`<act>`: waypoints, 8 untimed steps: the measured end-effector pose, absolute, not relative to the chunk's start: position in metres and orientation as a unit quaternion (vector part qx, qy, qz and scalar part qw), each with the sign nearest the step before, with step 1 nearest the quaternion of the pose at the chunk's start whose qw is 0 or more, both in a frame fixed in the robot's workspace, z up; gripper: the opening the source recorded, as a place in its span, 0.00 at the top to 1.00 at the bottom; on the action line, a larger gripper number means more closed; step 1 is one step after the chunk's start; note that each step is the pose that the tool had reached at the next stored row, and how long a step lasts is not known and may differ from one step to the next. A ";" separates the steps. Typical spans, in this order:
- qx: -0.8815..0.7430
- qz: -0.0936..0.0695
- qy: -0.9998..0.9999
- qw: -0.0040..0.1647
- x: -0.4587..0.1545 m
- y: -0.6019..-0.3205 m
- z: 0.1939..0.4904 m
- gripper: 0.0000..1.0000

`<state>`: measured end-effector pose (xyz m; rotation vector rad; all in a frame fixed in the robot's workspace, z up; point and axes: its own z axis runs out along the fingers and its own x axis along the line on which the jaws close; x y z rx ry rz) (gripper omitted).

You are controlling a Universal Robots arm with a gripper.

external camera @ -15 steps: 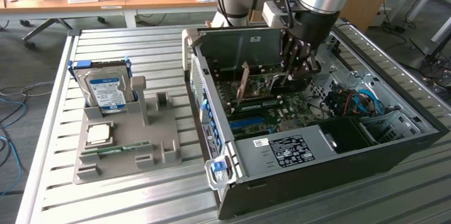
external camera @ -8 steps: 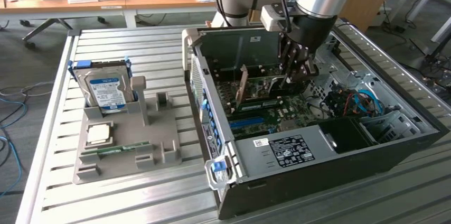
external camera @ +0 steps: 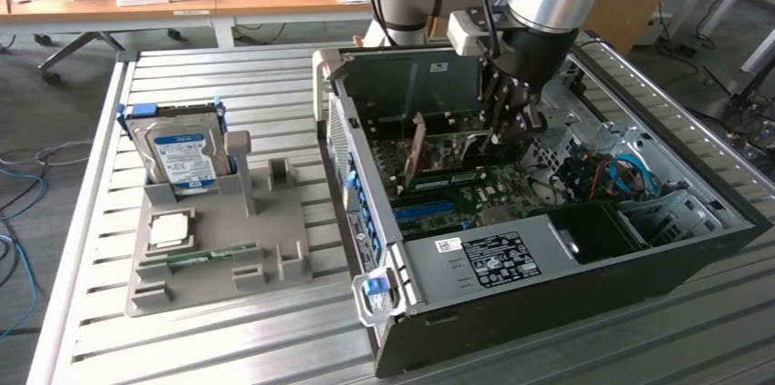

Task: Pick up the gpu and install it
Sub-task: 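Insert the gpu into the slot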

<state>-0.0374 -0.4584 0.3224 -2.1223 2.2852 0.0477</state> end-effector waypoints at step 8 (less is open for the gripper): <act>-0.680 0.015 0.733 0.011 -0.039 -0.458 0.308 0.73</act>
